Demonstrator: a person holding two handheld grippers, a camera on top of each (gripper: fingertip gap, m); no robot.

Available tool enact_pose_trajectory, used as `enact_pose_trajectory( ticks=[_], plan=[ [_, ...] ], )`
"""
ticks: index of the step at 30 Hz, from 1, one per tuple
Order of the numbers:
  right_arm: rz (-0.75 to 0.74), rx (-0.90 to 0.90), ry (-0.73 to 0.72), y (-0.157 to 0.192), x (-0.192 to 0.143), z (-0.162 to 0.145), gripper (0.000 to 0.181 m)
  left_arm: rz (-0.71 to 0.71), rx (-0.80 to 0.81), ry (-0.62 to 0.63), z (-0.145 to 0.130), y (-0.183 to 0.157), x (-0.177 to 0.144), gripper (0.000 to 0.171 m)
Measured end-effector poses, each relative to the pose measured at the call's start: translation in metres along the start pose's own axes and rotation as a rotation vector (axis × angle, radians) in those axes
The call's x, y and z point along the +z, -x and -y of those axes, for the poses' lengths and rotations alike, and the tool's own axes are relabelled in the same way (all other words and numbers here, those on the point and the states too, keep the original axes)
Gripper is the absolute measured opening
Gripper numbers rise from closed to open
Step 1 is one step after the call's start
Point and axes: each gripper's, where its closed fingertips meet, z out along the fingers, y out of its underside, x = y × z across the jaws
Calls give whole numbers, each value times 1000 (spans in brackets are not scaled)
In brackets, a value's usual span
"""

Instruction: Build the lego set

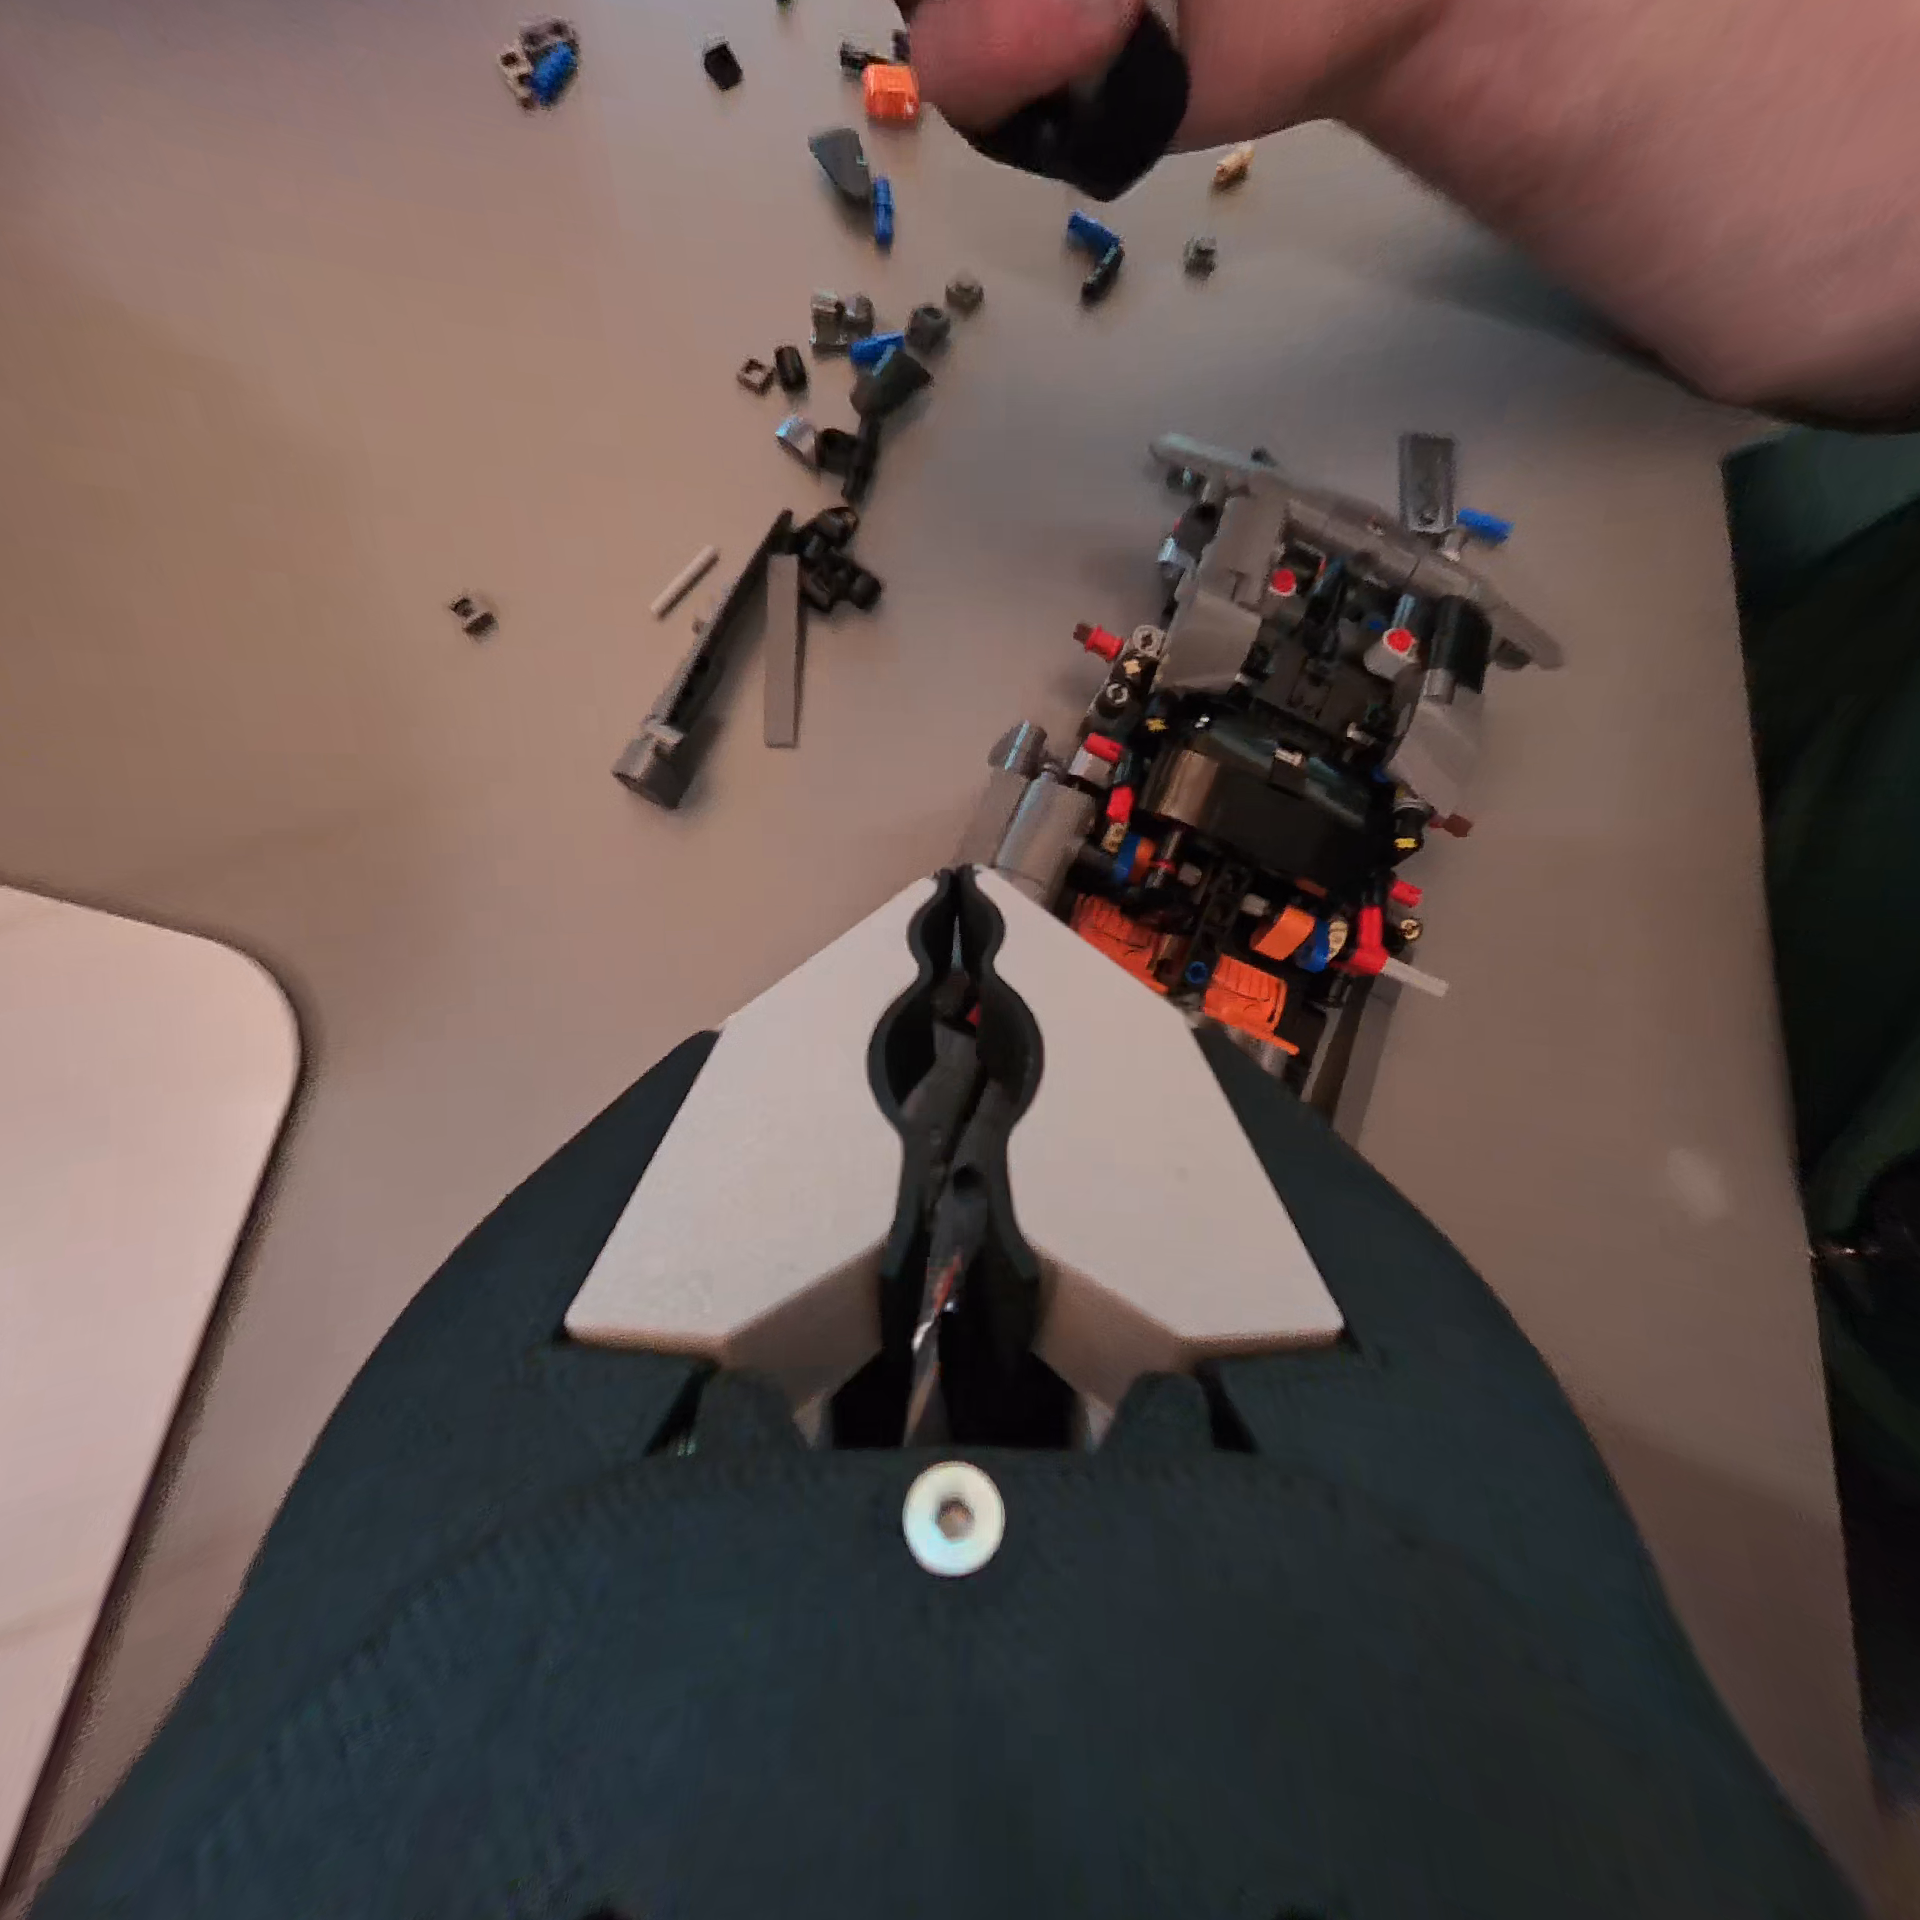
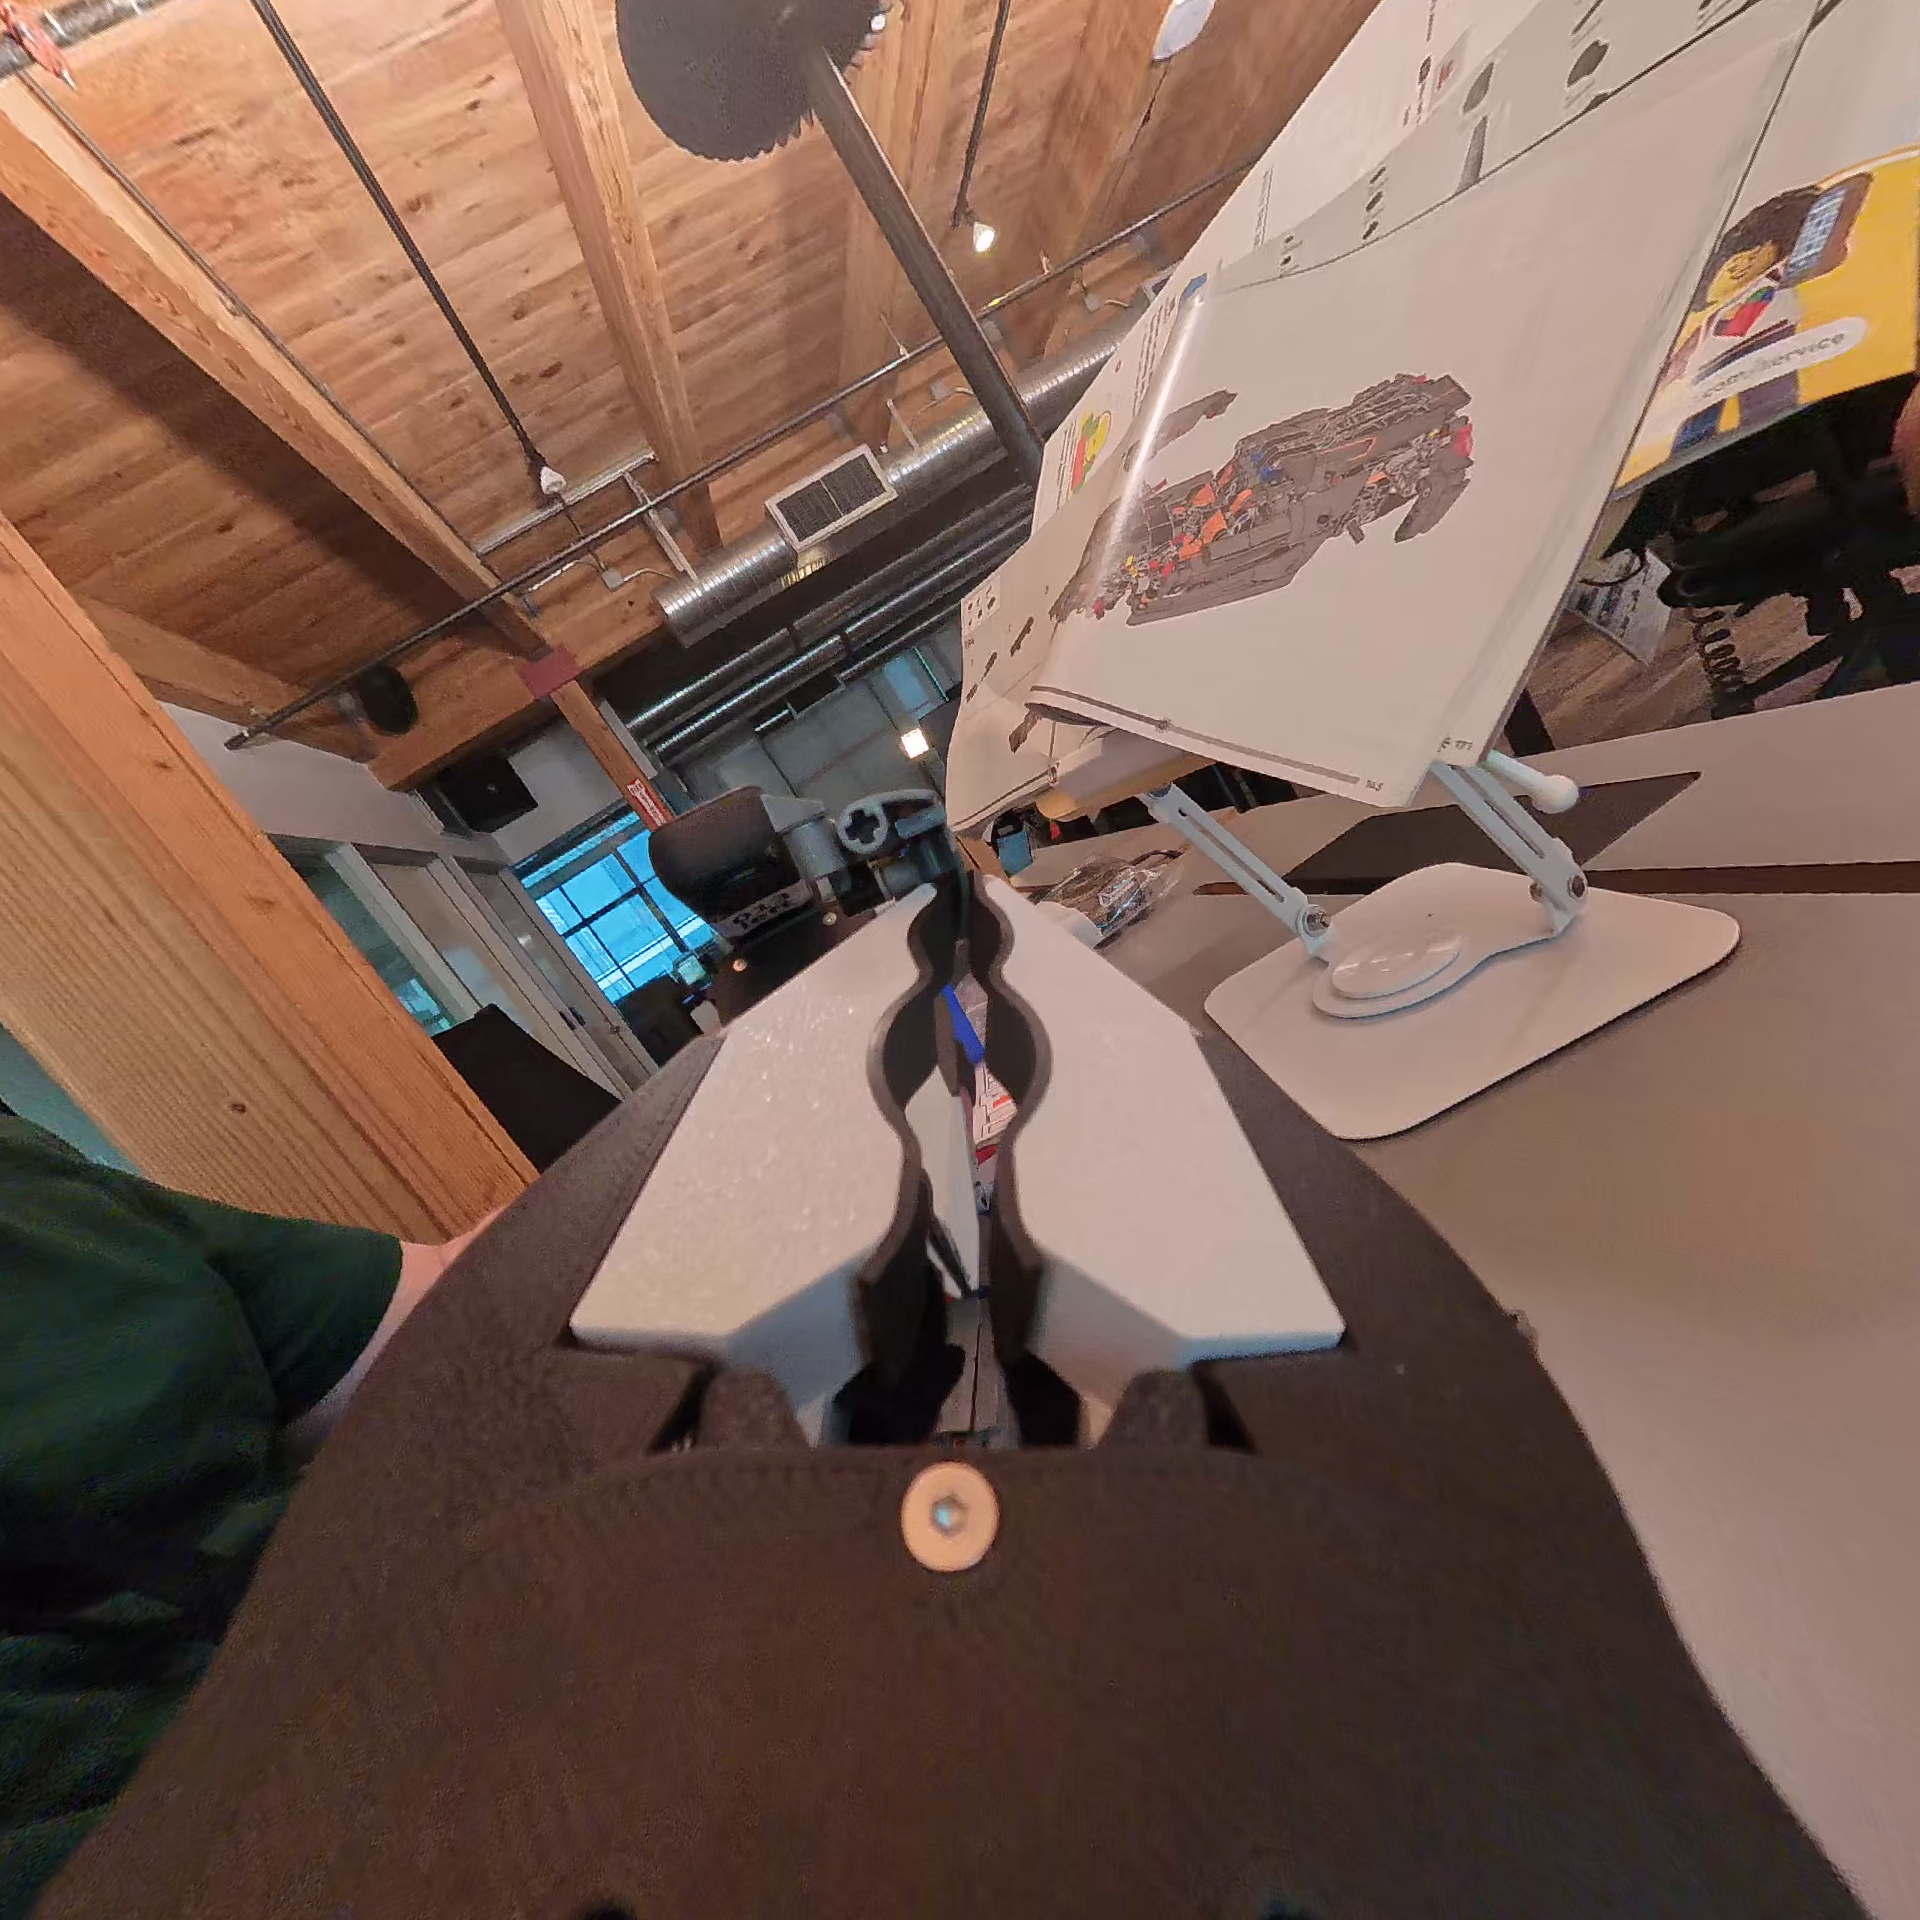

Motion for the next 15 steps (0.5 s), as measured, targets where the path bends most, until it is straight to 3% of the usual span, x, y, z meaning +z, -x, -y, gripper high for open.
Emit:
enact_pose_trajectory(
  ticks=[8,15],
  plan=[
    [-5,30,-1,-8,-2,-3,0,-16,30,117,-11,4,14,0],
    [6,42,-2,-7,-1,-4,0,-30,24,128,-15,4,17,0]
  ],
)
